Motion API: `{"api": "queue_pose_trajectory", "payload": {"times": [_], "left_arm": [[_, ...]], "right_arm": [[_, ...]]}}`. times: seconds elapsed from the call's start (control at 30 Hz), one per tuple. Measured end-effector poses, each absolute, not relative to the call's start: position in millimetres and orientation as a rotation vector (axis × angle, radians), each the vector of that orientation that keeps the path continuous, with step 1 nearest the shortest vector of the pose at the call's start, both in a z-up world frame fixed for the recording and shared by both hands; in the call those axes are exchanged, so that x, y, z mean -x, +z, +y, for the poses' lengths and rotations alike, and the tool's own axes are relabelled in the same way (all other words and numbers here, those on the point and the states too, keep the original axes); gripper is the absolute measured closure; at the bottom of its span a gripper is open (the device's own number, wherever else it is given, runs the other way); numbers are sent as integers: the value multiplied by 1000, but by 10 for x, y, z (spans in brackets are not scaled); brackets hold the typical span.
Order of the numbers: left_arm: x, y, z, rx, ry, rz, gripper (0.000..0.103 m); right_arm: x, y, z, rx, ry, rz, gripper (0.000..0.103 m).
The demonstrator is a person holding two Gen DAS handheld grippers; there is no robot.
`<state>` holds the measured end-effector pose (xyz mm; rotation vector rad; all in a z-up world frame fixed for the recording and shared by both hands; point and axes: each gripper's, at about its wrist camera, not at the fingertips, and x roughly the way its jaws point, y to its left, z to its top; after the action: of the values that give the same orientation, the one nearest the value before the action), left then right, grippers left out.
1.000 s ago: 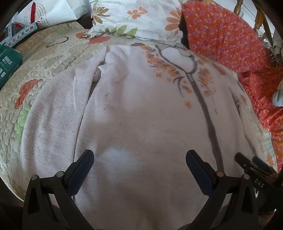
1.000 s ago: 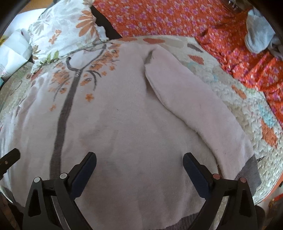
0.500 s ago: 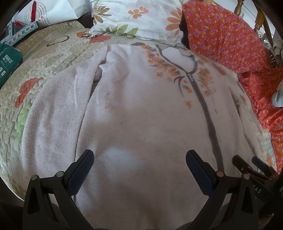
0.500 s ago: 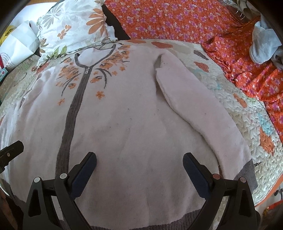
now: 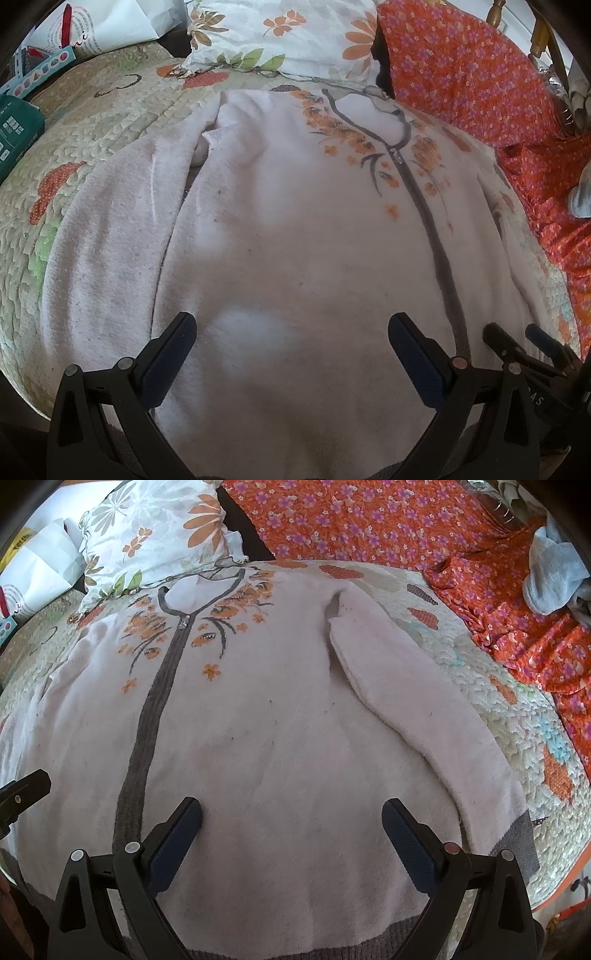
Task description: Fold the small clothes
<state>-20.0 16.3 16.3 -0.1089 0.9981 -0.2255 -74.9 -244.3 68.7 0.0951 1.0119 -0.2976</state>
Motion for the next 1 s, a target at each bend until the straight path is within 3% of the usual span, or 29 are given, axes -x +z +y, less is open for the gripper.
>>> {"api": "queue_pose_trajectory", "payload": {"times": [0.53, 0.73, 1.0], "left_arm": [[171, 134, 209, 103, -221, 1005, 0], [159, 142, 189, 113, -236, 1010, 0], [220, 110, 68, 49, -237, 998, 0]], "right_arm": [[854, 903, -2584, -88, -269, 967, 7], [1279, 1382, -3497, -96, -467, 895, 7], [1803, 1084, -4440, -345, -620, 987, 7]]}}
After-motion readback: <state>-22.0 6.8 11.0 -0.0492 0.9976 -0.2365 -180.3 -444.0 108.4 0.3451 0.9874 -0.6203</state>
